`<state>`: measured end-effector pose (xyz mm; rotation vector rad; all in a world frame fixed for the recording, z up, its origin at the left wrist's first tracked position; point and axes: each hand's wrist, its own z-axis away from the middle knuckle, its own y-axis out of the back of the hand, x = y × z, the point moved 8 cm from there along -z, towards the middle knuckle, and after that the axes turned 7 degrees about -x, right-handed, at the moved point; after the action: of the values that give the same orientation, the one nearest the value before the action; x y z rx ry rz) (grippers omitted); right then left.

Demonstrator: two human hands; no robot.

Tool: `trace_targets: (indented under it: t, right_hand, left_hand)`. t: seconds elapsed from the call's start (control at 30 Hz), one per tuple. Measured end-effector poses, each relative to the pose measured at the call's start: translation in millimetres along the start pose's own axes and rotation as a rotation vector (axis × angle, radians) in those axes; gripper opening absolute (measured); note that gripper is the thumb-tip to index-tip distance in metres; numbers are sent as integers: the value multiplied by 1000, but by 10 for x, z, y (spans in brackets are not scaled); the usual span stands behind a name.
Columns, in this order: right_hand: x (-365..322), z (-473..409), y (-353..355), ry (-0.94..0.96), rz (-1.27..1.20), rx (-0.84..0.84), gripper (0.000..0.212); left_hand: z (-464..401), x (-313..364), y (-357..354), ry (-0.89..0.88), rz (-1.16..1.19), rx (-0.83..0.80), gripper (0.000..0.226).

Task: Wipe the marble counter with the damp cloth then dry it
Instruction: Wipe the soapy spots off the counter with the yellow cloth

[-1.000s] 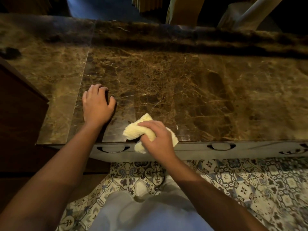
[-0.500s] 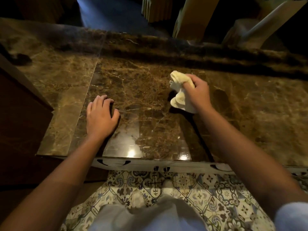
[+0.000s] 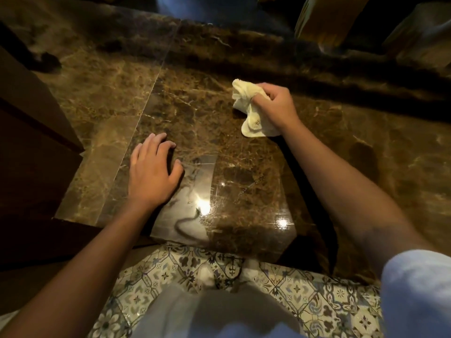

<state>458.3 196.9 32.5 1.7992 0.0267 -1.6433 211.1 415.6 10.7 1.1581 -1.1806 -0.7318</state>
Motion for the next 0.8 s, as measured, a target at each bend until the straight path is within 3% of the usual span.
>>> trace_targets:
  t: [0.27, 0.53, 0.8]
  right_hand:
    - [-152, 930, -508, 68, -49, -157, 33]
    - [-135, 2170, -817, 19, -64, -161, 43]
    - [-208, 3088, -1069, -15, -82, -123, 36]
  left_hand:
    - [5, -9, 2, -8, 9, 17, 43]
    - [52, 12, 17, -20, 33, 15, 46]
    - [94, 30, 20, -48, 39, -23, 49]
